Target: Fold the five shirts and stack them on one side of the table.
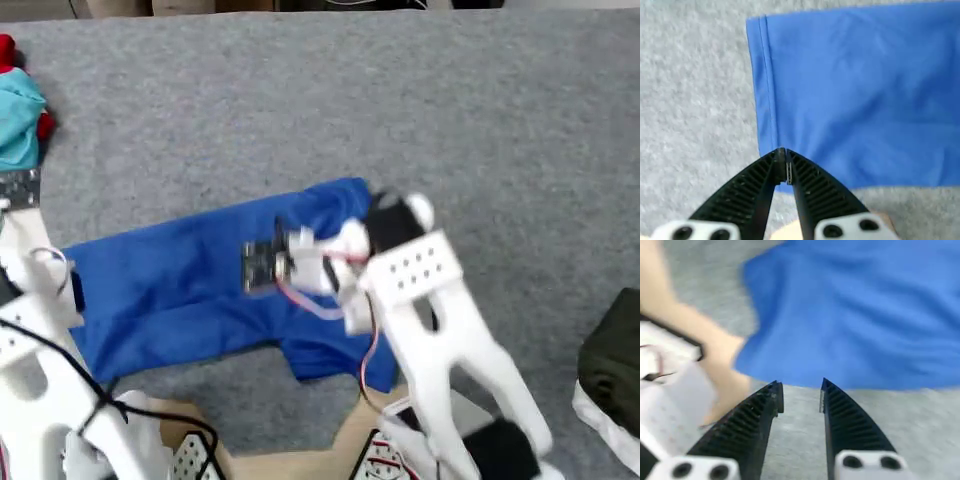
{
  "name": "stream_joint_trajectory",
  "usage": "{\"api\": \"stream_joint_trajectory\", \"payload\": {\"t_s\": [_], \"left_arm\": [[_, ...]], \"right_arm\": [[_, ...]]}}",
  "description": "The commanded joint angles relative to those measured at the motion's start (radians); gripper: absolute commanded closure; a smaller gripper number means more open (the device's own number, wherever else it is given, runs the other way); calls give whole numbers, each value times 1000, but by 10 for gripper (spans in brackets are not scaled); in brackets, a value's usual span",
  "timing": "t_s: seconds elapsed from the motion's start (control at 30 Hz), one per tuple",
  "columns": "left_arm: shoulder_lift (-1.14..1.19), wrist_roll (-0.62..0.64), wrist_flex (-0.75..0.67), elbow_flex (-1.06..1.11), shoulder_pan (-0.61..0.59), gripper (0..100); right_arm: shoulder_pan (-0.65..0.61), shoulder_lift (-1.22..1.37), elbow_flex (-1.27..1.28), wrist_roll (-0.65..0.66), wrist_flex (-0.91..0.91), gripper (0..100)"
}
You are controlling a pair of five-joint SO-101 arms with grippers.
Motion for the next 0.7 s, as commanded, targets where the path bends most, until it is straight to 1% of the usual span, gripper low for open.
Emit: {"api": "stream_joint_trajectory", "payload": {"t_s": [0.0,0.07,0.13,0.23,0.4,0.67], "left_arm": [[-64,23,51,25,-11,981],[-76,35,60,48,-12,981],[-79,46,57,71,-12,981],[-79,46,54,89,-12,981],[-79,46,54,92,-12,981],[-79,43,54,84,-12,981]], "right_arm": [[-62,-108,188,12,-37,851],[-94,-133,257,9,-63,815],[-116,-136,303,8,-95,756],[-124,-114,351,8,-150,700],[-124,1,395,9,-269,699],[-120,239,394,6,-445,699]]}}
